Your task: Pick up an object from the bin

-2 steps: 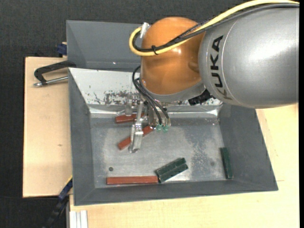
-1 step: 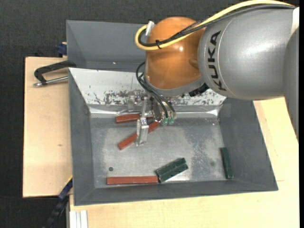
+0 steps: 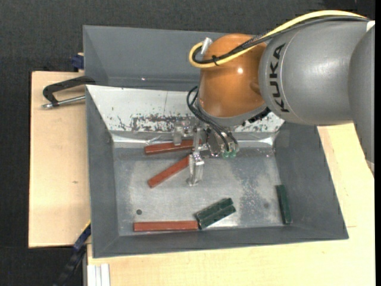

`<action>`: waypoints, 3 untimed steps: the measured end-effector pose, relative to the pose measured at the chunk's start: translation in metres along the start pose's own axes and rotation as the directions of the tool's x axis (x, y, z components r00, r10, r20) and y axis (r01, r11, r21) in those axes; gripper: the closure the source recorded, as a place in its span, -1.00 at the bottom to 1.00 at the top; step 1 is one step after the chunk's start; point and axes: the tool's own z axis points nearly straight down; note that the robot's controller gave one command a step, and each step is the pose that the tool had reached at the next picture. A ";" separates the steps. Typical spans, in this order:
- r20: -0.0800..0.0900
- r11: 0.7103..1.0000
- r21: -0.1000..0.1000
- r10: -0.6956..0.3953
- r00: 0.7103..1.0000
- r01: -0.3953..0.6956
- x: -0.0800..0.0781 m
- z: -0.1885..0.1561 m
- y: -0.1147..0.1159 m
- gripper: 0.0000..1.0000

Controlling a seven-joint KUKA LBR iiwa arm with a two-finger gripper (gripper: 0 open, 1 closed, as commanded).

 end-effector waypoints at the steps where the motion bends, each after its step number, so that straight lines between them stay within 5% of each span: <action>1: 0.004 1.000 -0.002 -0.030 1.000 0.030 -0.001 -0.001 0.008 -1.00; 2: 0.010 1.000 -0.002 -0.014 1.000 0.014 -0.008 0.062 0.010 -1.00; 3: 0.010 0.989 -0.002 -0.149 0.989 0.149 -0.015 0.087 0.009 1.00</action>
Offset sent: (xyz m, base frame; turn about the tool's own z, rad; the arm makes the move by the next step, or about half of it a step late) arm 0.0052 0.0109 -0.0887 -0.0037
